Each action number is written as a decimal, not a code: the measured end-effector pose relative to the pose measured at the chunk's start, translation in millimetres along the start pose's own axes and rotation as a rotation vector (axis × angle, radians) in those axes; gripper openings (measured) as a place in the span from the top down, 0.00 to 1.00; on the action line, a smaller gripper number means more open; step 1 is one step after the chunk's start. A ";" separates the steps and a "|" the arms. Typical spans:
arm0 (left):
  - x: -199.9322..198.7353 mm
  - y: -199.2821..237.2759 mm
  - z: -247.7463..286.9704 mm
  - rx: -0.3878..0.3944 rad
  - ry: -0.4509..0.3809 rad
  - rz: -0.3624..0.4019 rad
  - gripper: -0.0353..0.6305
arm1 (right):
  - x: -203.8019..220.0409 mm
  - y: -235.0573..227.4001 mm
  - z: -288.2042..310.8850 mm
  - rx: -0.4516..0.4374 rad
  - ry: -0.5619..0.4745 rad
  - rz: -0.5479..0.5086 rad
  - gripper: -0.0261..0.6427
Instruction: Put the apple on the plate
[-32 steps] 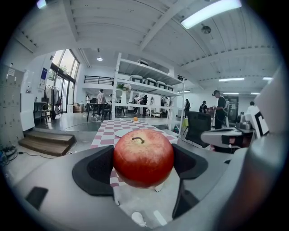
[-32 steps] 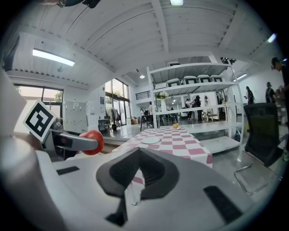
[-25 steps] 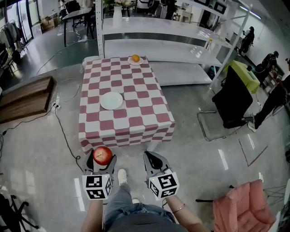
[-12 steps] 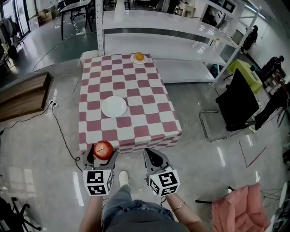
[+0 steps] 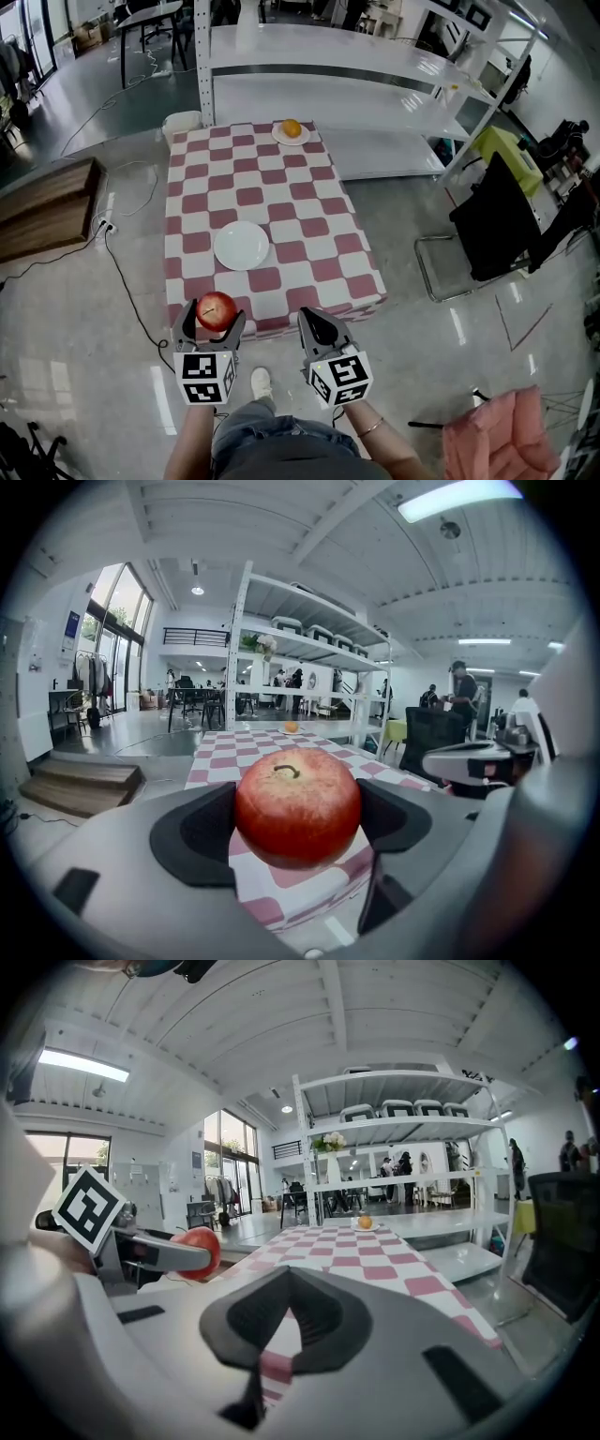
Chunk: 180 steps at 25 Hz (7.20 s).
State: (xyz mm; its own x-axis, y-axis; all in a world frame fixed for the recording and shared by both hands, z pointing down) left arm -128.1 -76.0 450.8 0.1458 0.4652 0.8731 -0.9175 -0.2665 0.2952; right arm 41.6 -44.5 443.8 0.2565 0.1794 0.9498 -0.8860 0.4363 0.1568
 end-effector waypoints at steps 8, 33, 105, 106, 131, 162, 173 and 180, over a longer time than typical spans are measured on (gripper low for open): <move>-16.9 22.0 29.6 0.023 0.010 0.011 0.35 | -10.1 -3.6 40.6 0.013 0.009 -0.007 0.94; -29.4 33.5 98.2 0.031 0.048 0.084 0.35 | -14.8 -16.9 94.8 0.014 0.032 -0.001 0.94; 3.2 33.7 264.5 -0.007 0.181 0.114 0.35 | 16.7 -75.6 194.1 -0.125 0.127 -0.025 0.94; 3.0 33.7 264.7 -0.008 0.177 0.113 0.35 | 17.2 -76.1 193.9 -0.125 0.127 -0.025 0.94; -6.2 27.7 254.4 -0.002 0.130 0.139 0.35 | 14.9 -76.8 189.7 -0.128 0.123 -0.021 0.94; -22.4 15.8 172.7 0.049 0.048 0.029 0.59 | -2.1 -45.5 140.3 -0.080 0.070 -0.018 0.94; -25.1 15.2 133.1 0.076 0.018 -0.017 0.81 | -9.5 -27.0 118.6 -0.072 0.051 -0.025 0.94; -27.5 20.1 107.1 0.073 -0.012 -0.039 0.89 | -16.2 -14.6 103.7 -0.060 0.026 -0.031 0.94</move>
State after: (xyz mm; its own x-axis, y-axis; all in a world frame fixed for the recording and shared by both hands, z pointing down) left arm -110.9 -184.6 474.2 0.1863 0.4661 0.8649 -0.8818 -0.3089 0.3564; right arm 10.3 -145.2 454.2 0.2939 0.1871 0.9373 -0.8529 0.4941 0.1688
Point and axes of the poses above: the fingertips, and each gripper's own axes: z forward along the fingers, y to its left, x out of its underside, the point moved 1 cm from there along -z, backward along the fingers, and after that the axes turned 15 degrees about -z, right-handed, at the moved point
